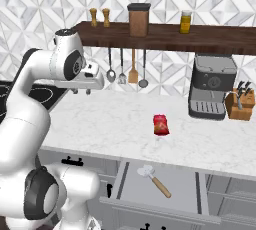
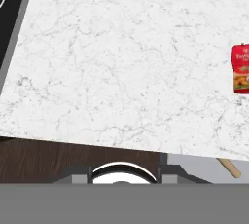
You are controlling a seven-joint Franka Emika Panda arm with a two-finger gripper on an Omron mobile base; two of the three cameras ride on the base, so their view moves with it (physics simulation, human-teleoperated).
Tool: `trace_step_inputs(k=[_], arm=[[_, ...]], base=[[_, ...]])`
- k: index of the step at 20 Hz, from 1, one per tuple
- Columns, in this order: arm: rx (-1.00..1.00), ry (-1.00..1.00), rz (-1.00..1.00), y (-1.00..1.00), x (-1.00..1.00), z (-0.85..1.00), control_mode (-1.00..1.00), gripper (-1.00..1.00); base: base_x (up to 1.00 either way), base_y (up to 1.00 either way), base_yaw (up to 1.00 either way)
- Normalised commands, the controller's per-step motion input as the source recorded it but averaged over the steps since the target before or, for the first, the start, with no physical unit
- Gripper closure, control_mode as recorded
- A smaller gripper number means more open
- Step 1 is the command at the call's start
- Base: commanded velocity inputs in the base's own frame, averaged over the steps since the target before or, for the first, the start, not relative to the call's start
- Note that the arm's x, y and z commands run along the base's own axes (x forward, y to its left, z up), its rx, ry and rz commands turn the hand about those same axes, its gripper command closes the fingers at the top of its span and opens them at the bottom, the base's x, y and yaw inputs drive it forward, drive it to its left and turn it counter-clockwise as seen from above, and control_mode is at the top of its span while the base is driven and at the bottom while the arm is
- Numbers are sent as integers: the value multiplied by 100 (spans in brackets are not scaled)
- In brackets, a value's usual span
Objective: Pick the pizza cutter from the drawer and place it on the counter.
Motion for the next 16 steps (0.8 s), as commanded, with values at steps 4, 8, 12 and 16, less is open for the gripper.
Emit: trace_step_inputs(k=[4,8,12,16], arm=[[0,0,0,-16,-21,-4,-100,-100],[0,0,0,-17,-58,-61,-100,-100],[0,0,0,0,-29,-86,-100,-100],[0,0,0,0,-2,-66,-100,-100]], base=[[0,0,0],[0,0,0],[0,0,0],[0,0,0]])
